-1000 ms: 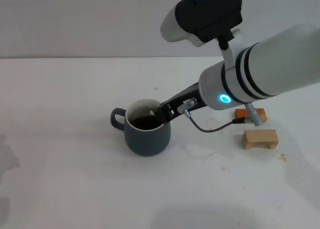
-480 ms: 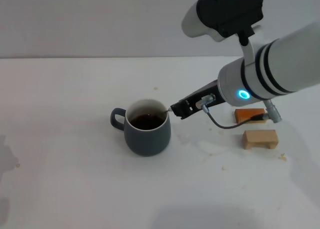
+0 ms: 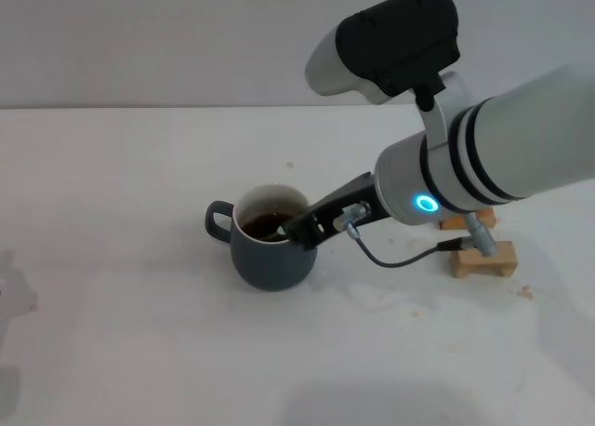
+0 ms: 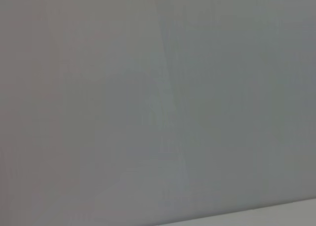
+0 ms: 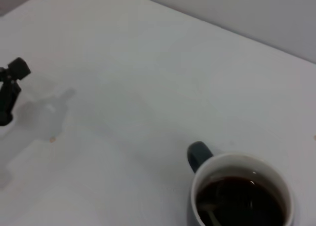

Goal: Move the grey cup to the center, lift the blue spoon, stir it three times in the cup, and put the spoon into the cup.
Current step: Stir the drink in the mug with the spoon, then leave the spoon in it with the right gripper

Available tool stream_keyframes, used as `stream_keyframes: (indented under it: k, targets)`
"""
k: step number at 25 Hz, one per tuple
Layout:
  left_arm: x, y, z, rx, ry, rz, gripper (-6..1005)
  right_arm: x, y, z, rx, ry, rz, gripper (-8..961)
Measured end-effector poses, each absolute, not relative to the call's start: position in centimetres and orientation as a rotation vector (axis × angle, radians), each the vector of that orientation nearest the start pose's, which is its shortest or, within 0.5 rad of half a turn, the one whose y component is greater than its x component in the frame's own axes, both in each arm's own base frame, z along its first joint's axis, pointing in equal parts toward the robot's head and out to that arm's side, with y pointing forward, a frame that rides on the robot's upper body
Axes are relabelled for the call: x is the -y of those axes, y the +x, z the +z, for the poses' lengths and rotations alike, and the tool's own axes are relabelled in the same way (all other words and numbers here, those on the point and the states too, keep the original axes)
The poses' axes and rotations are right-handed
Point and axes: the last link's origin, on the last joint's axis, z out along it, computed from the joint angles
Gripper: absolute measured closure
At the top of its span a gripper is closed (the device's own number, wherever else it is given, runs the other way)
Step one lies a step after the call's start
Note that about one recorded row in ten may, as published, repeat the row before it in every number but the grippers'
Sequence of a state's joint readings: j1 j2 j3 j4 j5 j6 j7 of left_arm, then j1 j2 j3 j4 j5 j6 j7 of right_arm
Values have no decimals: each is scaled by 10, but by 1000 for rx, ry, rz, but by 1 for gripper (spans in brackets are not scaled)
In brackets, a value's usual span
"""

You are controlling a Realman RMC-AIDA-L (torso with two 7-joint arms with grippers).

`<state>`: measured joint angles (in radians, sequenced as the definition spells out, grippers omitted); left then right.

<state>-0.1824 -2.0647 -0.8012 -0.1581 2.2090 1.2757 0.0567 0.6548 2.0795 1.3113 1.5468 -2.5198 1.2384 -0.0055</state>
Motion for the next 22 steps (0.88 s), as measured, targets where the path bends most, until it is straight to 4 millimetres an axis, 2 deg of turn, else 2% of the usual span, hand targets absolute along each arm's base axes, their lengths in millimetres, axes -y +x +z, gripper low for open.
stream_keyframes:
  k: [7,17,22]
  targets:
    - [-238,-394,4,490,-1486,-416,1001,-349,61,-66,-895,-2547,9,777]
    - [-238,-395,4,491,-1483,-412,1001,-348,65,-69,-881,-2558,-14,776]
    - [-238,-395,4,490,-1485,-412,1001,-349,65,-65,-880,-2553,0,633]
